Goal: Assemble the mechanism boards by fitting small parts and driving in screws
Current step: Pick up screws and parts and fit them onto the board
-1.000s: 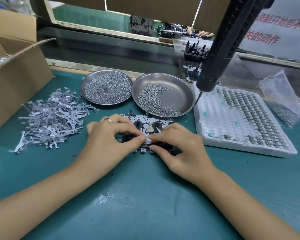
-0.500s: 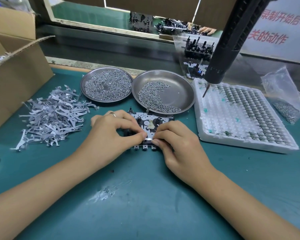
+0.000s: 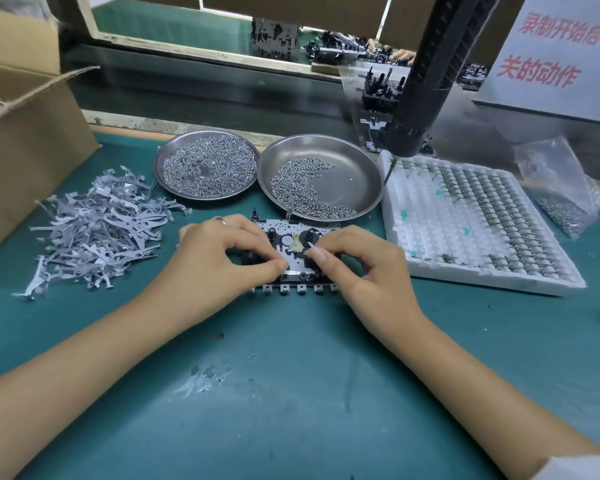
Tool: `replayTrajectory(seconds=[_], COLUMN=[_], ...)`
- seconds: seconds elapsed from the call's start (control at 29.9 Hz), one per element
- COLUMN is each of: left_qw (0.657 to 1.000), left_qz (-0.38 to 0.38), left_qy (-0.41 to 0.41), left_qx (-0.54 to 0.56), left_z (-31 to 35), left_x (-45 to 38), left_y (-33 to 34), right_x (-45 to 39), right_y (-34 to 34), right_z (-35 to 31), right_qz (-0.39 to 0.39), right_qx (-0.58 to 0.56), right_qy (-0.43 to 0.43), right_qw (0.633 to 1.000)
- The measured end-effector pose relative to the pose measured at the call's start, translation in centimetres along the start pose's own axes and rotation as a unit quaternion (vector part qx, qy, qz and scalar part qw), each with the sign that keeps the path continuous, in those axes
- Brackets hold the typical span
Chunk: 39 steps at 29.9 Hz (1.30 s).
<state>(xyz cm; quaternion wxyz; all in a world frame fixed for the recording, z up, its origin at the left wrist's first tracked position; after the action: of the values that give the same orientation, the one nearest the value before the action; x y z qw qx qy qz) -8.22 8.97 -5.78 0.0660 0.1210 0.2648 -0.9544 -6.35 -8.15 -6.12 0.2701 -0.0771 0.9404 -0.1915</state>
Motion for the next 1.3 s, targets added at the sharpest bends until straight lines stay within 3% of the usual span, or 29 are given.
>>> replayTrajectory(seconds=[0.17,0.43,0.6,0.8,0.94,1.07,1.3], left_qw=[1.000,1.000,1.000,0.999,0.999,0.999,0.999], left_qz=[-0.006,0.003,-0.016,-0.036,-0.042,-0.046,-0.032], left_qy=[0.006,0.004,-0.006,-0.006,-0.003,-0.002,0.027], left_qx=[-0.002,0.009,0.017,0.011,0.005,0.005,-0.010], left_z=[0.1,0.0,-0.4,-0.3,-0.2,-0.1,0.2], left_x=[0.1,0.2,-0.2,-0.3,-0.3,-0.1,-0.3], left_y=[0.0,0.1,0.1,0.0,-0.2,-0.1,-0.7], right_x=[0.0,1.1,1.5,1.3,0.3,-0.1,-0.1], right_y=[0.2,1.2,1.9,1.7,0.2,-0.7,-0.5], right_z=[0.1,-1.4,-1.9,-1.6,-0.7,0.5,0.4], right_qz=[-0.011,-0.026,-0.012,-0.004,0.043,0.090,0.098], right_qx=[0.007,0.192,0.259,0.231,0.072,-0.025,-0.021], right_qy=[0.000,-0.177,-0.202,-0.166,-0.051,0.061,0.025], right_qw=[1.000,0.965,0.945,0.959,0.995,0.994,0.995])
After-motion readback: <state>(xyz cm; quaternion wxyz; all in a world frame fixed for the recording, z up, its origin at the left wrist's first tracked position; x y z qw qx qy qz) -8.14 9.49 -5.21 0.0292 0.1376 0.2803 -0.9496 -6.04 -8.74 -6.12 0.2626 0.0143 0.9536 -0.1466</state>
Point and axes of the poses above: each hand's wrist, its own x-axis away from the middle knuckle, its own y-axis out of the palm, z = x × y, the point moved 5 cm from there along -x, towards the middle knuckle, and after that the axes turned 5 degrees about z, right-handed, at the moved point
